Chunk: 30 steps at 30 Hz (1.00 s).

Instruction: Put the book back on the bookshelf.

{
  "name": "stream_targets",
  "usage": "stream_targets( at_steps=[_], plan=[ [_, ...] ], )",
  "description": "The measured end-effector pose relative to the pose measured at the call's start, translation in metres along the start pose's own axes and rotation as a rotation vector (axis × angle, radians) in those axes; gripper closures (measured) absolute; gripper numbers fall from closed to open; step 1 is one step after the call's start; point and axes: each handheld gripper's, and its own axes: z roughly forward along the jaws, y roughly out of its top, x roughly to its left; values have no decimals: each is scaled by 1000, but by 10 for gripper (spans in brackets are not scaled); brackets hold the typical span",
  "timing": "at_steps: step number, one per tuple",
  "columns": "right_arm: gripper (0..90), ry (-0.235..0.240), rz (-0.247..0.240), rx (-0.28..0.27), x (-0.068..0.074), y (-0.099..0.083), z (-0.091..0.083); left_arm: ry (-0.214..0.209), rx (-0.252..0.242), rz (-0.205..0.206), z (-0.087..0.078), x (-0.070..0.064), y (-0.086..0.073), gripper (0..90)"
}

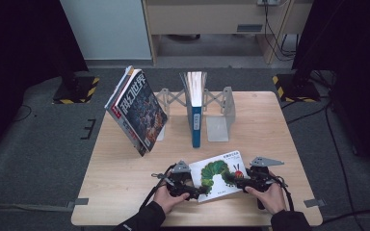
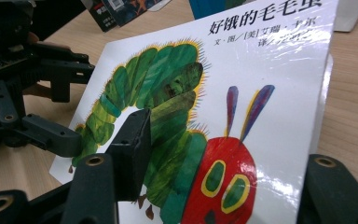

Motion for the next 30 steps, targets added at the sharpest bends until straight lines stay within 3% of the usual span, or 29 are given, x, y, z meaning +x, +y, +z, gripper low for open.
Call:
stream_targets(
  at_steps=[5, 8, 10, 20, 22, 24, 30],
  plan=[
    [350, -51, -36, -6, 0, 3, -2, -1, -2, -7, 0, 1, 0, 178],
    [348, -109, -60, 3, -5, 3, -5, 8, -2, -2, 0, 1, 0, 202],
    [354, -123, -49, -7, -8, 2, -7, 9, -1, 0, 0, 1, 0, 210],
    [320, -147, -23, -10, -10, -1, -7, 8, -4, -4, -1, 2, 0, 226],
    [325, -173, -21, 31, -13, -3, -6, 10, -2, -1, -1, 2, 0, 239],
    [338, -169, -19, 53, -15, -6, -5, 9, -2, -1, -1, 2, 0, 240],
    [349, -164, -1, 59, -13, -7, -3, 7, -3, -2, -1, 2, 0, 240]
  ],
)
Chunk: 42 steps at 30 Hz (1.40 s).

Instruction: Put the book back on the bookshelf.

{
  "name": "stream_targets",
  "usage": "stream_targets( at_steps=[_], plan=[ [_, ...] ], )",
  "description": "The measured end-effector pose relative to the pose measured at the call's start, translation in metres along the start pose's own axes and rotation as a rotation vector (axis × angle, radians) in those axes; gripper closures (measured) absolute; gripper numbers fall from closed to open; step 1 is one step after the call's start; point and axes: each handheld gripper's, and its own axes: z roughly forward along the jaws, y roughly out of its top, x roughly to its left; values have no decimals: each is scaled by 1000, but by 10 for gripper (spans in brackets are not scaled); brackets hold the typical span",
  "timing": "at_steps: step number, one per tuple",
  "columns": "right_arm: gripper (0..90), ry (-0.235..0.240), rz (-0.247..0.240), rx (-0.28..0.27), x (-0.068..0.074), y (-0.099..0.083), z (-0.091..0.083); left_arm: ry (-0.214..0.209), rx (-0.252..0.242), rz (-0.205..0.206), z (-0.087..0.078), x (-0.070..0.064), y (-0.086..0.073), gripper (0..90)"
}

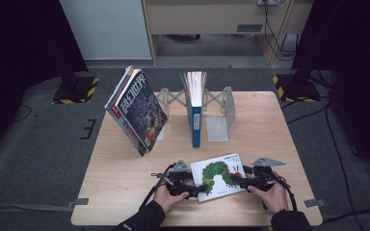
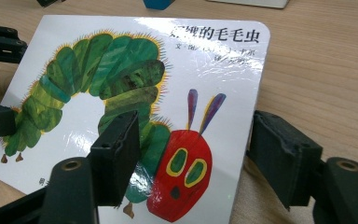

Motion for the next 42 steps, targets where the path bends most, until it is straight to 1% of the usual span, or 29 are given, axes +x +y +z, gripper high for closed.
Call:
stream_targets(
  at_steps=[6, 14, 15, 16, 20, 22, 27, 29, 30, 33, 34, 35, 36, 38, 39, 40, 42],
  plan=[
    [371, -8, 23, -16, 1, -1, 0, -15, 0, -7, -1, 2, 0, 245],
    [436, 13, 14, -37, 2, 1, 0, -30, -4, -13, -1, 4, 0, 246],
    [444, 15, 19, -42, 3, 1, 0, -29, -8, -12, -1, 4, 0, 247],
    [450, 19, 18, -46, 3, 1, 0, -31, -2, -17, -1, 3, 0, 247],
    [457, 24, 9, -47, 4, 1, 1, -33, -2, -17, -1, 3, 0, 253],
    [461, 29, 12, -51, 2, 1, 1, -32, -2, -17, -1, 3, 0, 254],
    [425, 40, 24, -31, 1, 0, 0, -37, -6, -23, -2, 4, -1, 265],
    [422, 48, 34, -25, 1, -2, 0, -41, -10, -39, -2, 4, -1, 275],
    [420, 50, 29, -25, 1, -2, 0, -44, -12, -46, -2, 5, -1, 287],
    [420, 50, 34, -24, 1, -2, 0, -37, -18, -44, -2, 3, -2, 293],
    [420, 50, 35, -25, 1, -1, 0, -36, -22, -44, -2, 3, -2, 296],
    [422, 49, 39, -28, 1, -1, 0, -36, -30, -35, -3, 3, -2, 300],
    [423, 47, 35, -32, 1, -1, 0, -36, -35, -38, -3, 3, -2, 310],
    [431, 42, 37, -44, 1, 0, -1, -38, -46, -47, -4, 3, -1, 333],
    [432, 43, 35, -46, 0, 0, -1, -43, -51, -57, -5, 4, -1, 345],
    [435, 42, 42, -50, 1, 0, -2, -48, -56, -70, -6, 4, 0, 366],
    [438, 40, 33, -61, 0, 1, -2, -53, -62, -77, -8, 4, 1, 400]
  ],
)
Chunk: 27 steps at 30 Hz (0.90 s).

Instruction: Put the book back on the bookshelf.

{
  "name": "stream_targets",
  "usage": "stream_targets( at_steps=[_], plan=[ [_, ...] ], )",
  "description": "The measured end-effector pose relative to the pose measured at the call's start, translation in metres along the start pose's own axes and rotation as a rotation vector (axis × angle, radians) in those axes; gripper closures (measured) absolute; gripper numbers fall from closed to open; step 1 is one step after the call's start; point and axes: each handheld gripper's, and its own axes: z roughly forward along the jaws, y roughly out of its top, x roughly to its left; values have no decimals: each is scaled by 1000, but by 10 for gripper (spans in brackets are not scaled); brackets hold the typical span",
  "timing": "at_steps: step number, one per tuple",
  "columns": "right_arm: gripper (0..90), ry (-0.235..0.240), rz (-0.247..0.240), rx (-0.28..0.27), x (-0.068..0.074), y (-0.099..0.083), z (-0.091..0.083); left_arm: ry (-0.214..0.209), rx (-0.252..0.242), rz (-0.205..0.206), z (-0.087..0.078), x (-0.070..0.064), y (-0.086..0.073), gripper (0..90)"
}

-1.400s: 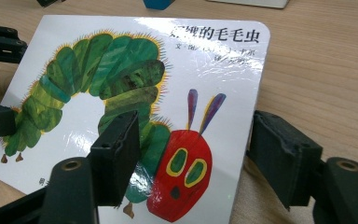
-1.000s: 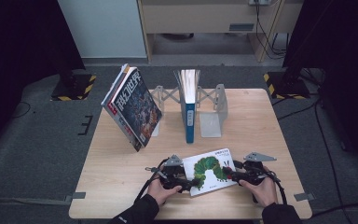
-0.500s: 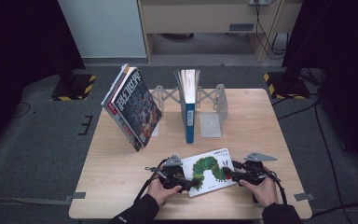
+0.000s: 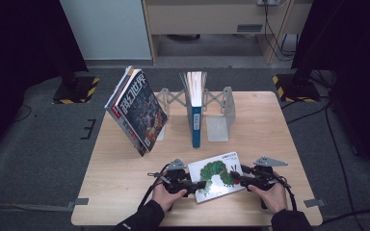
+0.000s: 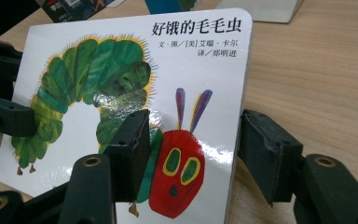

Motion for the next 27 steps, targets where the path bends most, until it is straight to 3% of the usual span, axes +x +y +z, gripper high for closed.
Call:
stream_targets(
  at_steps=[15, 23, 27],
  plan=[
    [464, 3, -15, -91, -1, 7, -5, -31, -35, 29, -10, -6, 9, 577],
    [424, 24, -9, -61, -2, 3, -4, -29, -41, 38, -11, -8, 11, 591],
    [421, 22, -18, -76, -1, 6, -5, -30, -63, 56, -14, -9, 14, 631]
  ],
)
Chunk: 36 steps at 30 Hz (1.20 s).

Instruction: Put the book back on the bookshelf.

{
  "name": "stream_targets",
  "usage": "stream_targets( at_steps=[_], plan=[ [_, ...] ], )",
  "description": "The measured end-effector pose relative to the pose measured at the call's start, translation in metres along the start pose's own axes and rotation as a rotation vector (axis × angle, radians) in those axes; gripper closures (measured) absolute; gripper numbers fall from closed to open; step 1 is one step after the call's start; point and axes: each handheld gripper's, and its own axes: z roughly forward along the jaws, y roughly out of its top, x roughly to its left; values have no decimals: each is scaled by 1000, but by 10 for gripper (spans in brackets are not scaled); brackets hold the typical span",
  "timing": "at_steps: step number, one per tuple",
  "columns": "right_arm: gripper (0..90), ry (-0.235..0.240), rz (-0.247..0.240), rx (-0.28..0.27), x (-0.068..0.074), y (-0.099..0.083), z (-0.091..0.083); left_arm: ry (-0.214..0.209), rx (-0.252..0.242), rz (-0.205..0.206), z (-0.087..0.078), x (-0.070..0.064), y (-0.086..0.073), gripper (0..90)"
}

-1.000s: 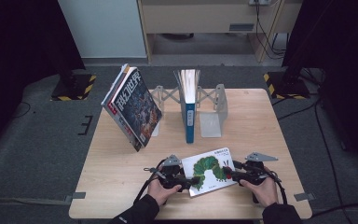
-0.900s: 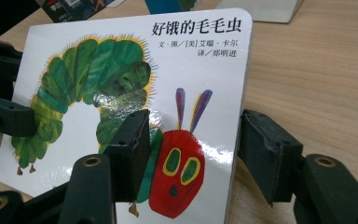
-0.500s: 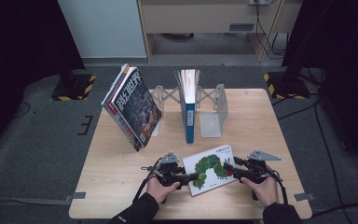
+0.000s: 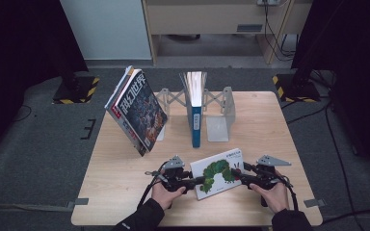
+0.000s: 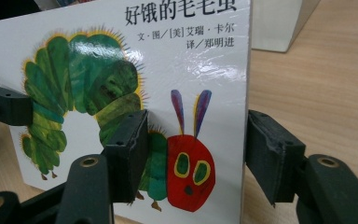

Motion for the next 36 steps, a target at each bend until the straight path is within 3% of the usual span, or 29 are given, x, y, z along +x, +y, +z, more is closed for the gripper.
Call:
stream_targets(
  at_steps=[3, 8, 18, 28, 31, 36],
  plan=[
    [421, -1, -9, -5, 0, 1, 0, -7, -9, 40, 1, -1, -2, 633],
    [426, 2, -28, -7, 0, 1, 1, -18, 17, 64, 9, -3, -6, 614],
    [430, 4, -33, 1, 0, 1, 1, -42, 28, 39, 18, -2, -6, 618],
    [429, 31, -25, -13, -1, 2, -1, -74, 30, -7, 15, -4, -2, 707],
    [406, 18, -22, -12, -4, 3, -4, -91, 19, -28, 12, -6, -1, 736],
    [383, -15, 1, -29, -12, 3, -13, -71, 24, -19, 8, -9, 3, 741]
  ],
)
